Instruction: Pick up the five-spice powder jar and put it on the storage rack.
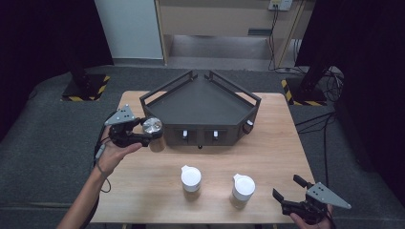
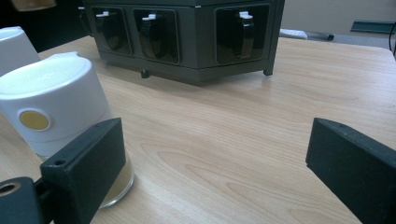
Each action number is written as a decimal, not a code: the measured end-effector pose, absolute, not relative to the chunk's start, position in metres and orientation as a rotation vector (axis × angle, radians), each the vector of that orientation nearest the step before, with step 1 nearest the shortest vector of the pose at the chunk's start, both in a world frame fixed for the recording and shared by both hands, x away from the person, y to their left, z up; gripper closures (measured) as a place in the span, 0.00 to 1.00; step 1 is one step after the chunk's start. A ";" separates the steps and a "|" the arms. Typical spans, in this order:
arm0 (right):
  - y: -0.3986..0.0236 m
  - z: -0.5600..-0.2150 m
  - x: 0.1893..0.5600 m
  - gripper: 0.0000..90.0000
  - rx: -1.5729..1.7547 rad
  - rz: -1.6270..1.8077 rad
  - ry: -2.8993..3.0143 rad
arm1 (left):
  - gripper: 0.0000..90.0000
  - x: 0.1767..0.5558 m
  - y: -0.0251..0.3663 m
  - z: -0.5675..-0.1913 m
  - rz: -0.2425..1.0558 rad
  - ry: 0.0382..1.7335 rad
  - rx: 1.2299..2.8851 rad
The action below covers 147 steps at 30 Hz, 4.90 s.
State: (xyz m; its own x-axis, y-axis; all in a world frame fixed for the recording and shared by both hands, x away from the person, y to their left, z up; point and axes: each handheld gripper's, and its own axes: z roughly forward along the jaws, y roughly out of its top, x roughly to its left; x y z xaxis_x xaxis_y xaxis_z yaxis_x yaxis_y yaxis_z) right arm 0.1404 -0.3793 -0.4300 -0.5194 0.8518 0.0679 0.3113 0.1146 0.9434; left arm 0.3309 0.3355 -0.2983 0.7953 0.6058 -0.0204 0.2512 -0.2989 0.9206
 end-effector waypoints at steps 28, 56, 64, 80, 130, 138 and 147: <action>-0.380 -0.430 0.141 0.05 1.131 1.412 1.895 | 0.37 0.388 0.285 -0.259 0.548 0.821 1.832; -0.382 -0.431 0.141 0.05 1.136 1.425 1.893 | 0.37 0.422 0.246 -0.294 0.650 1.029 1.777; -0.382 -0.431 0.141 0.06 1.134 1.427 1.895 | 0.37 0.425 0.250 -0.303 0.636 1.067 1.749; -0.382 -0.431 0.141 0.06 1.132 1.426 1.898 | 0.37 0.425 0.250 -0.310 0.636 1.069 1.744; -0.382 -0.431 0.139 0.04 1.148 1.439 1.873 | 0.05 0.297 0.307 -0.290 0.605 0.747 1.655; -0.381 -0.431 0.140 0.04 1.141 1.431 1.883 | 0.04 0.272 0.327 -0.311 0.581 0.727 1.648; -0.381 -0.431 0.141 0.04 1.141 1.428 1.894 | 0.04 0.246 0.349 -0.339 0.530 0.691 1.643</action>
